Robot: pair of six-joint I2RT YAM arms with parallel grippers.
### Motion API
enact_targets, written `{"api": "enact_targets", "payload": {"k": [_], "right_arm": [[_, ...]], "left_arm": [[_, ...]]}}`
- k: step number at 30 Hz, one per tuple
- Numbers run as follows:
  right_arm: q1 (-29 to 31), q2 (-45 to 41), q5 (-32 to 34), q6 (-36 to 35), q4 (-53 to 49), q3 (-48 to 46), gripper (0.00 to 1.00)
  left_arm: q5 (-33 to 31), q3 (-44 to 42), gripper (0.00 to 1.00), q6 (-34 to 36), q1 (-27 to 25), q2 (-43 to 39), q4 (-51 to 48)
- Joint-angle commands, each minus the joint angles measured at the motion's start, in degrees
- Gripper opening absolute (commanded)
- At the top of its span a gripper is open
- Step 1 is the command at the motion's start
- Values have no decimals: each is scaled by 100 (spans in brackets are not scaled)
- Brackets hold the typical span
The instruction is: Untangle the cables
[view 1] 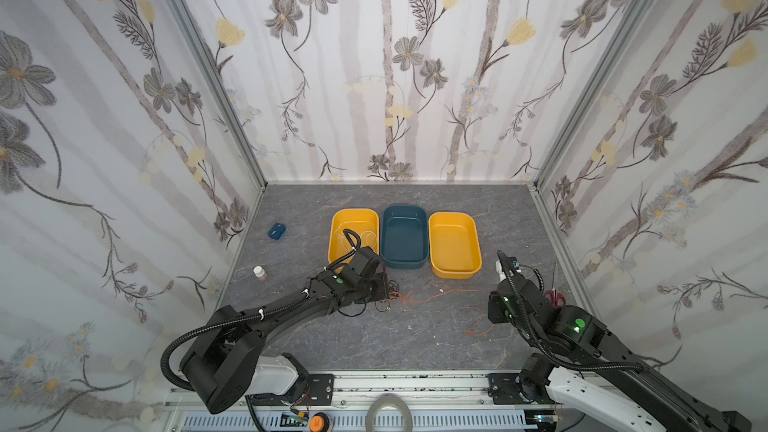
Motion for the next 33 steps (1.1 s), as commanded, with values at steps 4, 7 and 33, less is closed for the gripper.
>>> {"api": "enact_targets", "payload": {"k": [4,7,33], "right_arm": [[-3,317,-636,776,279,-511,0],[-1,534,-834,804,249,-506,14],[228,2145,-3314,605,2432,194,54]], "left_arm": [[-299,-240,5,-182,6,-112,-67],[-430,-304,11,-186,6,-95,-120],[-663,-99,29,-19,6,-157,-505]]}}
